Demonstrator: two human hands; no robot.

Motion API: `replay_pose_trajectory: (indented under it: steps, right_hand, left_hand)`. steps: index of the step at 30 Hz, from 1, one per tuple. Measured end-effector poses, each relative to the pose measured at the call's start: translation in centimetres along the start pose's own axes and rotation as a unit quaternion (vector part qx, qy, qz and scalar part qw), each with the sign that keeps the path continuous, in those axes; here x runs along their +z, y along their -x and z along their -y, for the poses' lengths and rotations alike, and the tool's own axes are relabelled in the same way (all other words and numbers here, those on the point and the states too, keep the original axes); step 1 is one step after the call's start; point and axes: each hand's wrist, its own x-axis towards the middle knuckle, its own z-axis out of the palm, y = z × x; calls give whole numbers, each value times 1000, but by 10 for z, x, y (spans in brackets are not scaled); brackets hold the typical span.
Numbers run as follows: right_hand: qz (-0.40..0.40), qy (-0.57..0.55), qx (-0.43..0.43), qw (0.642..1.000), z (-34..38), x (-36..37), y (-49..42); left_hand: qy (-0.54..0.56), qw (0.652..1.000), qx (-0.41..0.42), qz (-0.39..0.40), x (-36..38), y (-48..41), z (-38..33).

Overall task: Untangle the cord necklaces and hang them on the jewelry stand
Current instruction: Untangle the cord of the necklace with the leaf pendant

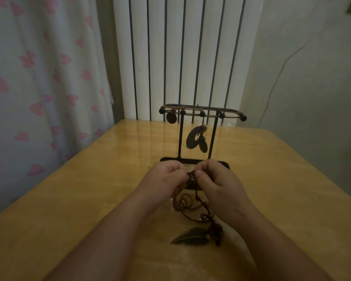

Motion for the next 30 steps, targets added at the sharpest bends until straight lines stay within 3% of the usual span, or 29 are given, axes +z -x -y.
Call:
replay_pose_trajectory:
  steps: [4,9,14,25,30]
  right_hand:
    - [-4,-17,6,1000,1,-3,0]
    - [-7,-39,12,999,1,-3,0]
    - [18,-92,46,995,1,1,0]
    - [-42,-5,0,999,-2,-1,-2]
    - [-61,-158,67,983,2,-5,-1]
  left_hand:
    - [24,1000,14,-15,-1,0,0]
    - [-25,999,25,-28,1,-1,1]
    - [31,998,4,-49,1,-3,1]
    - [-22,998,-3,-57,2,-3,2]
    - [-6,998,-14,-68,3,-3,1]
